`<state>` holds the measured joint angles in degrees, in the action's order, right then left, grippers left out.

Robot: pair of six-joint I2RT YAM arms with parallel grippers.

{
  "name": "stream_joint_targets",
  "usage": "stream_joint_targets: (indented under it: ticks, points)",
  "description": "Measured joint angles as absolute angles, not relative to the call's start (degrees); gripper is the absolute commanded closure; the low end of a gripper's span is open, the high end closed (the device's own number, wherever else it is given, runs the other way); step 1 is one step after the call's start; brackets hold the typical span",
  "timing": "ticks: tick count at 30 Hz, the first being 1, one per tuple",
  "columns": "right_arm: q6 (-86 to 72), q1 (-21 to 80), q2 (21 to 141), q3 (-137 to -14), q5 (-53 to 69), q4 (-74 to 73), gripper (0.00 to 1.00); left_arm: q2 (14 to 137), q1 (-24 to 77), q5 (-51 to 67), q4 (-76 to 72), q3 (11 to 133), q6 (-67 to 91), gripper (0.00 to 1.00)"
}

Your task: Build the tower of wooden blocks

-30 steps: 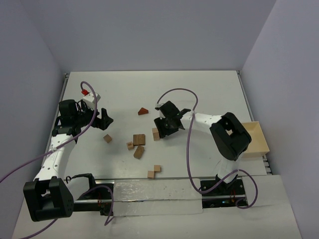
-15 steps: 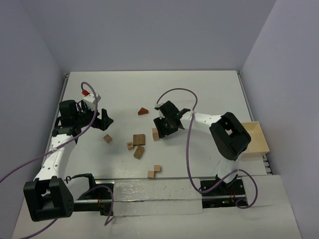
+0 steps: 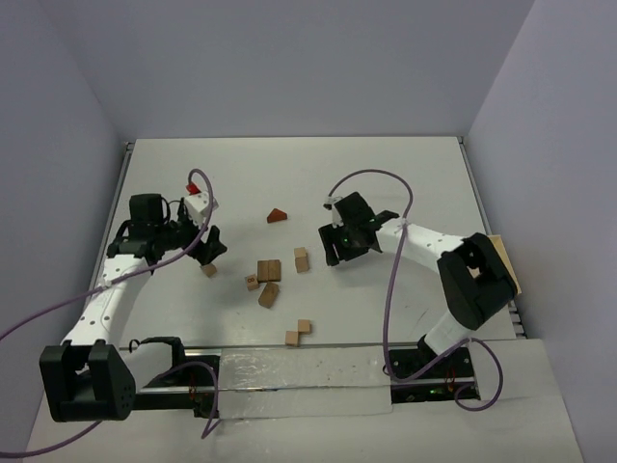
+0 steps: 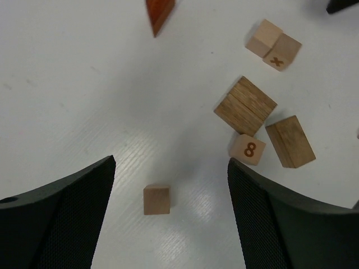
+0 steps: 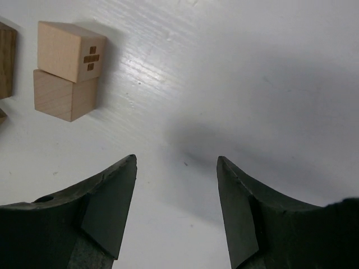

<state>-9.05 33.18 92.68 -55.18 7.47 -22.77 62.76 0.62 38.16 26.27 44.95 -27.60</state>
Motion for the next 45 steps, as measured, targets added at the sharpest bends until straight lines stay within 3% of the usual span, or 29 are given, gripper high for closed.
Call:
stream_joint_targets:
  ticks: [6,22,45]
  points:
    - [-8.17,25.94,88.15,-55.02,12.47,-23.06,0.0,67.41,7.89,37.56,29.38,47.2,-34.88,0.06]
    - [-6.53,17.19,81.41,-54.68,21.89,-23.23,0.0,92.38,21.69,39.63,33.78,61.01,-54.01,0.05]
    - [-6.55,15.81,81.68,-54.08,24.73,-23.62,0.0,94.52,27.06,31.56,31.53,53.51,-60.17,0.07]
